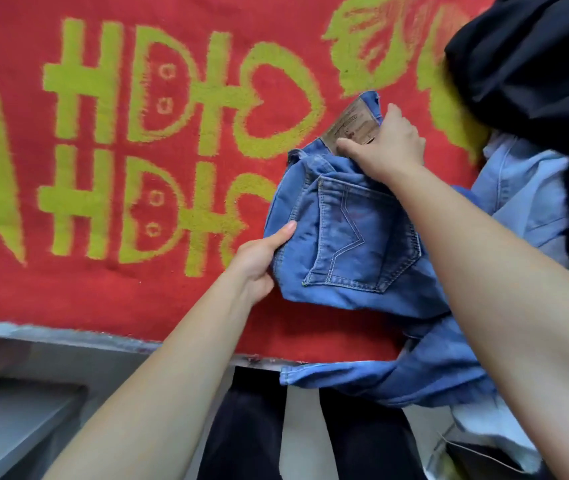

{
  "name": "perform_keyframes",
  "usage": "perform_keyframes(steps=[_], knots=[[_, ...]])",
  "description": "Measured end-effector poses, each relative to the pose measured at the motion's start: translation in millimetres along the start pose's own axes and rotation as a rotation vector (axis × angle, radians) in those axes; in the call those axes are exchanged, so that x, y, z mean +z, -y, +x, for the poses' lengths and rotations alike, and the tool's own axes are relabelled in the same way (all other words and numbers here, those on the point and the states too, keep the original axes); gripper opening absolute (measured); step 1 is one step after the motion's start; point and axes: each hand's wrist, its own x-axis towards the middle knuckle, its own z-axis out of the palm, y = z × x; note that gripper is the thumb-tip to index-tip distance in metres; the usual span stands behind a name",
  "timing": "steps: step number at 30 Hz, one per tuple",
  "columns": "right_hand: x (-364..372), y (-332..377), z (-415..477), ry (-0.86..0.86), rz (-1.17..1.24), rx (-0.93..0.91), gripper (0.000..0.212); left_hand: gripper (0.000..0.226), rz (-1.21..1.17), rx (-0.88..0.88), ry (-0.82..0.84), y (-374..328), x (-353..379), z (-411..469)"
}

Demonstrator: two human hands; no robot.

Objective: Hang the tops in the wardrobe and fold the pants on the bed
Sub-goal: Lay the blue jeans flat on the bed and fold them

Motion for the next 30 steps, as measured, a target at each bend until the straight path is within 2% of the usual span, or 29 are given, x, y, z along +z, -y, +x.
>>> perform_keyframes(steps=[3, 5, 9, 12, 15, 17, 19, 23, 26, 30], knots=[[10.3, -2.1, -12.9, 0.102, 0.022, -0.097, 0.054, 0.039, -0.027, -0.124, 0.135, -6.1, -23.7, -8.5], [14.9, -5.5, -21.9, 0.161, 0.084, -0.148, 0.044, 0.041, -0.032, -0.211, 0.198, -1.6, -35.6, -13.7], [25.2, -12.2, -25.6, 0.156, 0.081, -0.228, 0.046, 0.052, -0.058, -0.267, 0.253, 14.9, -49.8, -19.2], [24.3, -12.3, -29.6, 0.142, 0.087, -0.237, 0.047, 0.047, -0.08, -0.235, 0.287, 10.5, -56.4, -28.5], [9.5, -14.1, -45.7, 0.069, 0.236, -0.244, 0.036, 0.034, 0.08, -0.187, 0.28, -4.0, -57.1, -44.6], [-11.8, -14.8, -60.7, 0.012, 0.37, -0.213, 0.031, 0.028, 0.341, -0.082, 0.183, -18.6, -52.7, -59.3], [-42.5, -17.4, -75.7, 0.017, 0.391, -0.214, 0.035, 0.023, 0.695, 0.09, 0.015, -34.8, -46.4, -76.1], [-127.9, -16.2, -107.8, 0.064, 0.158, -0.334, 0.042, 0.015, 1.419, 0.468, -0.433, -69.8, -26.5, -125.7], [-200.3, -6.6, -136.9, -0.006, 0.122, -0.398, 0.044, 0.02, 1.599, 0.698, -0.679, -102.4, -6.3, -179.5], [-295.8, 23.5, -186.3, -0.147, 0.136, -0.515, 0.049, 0.024, 1.688, 1.002, -0.868, -158.5, 27.9, -271.5]])
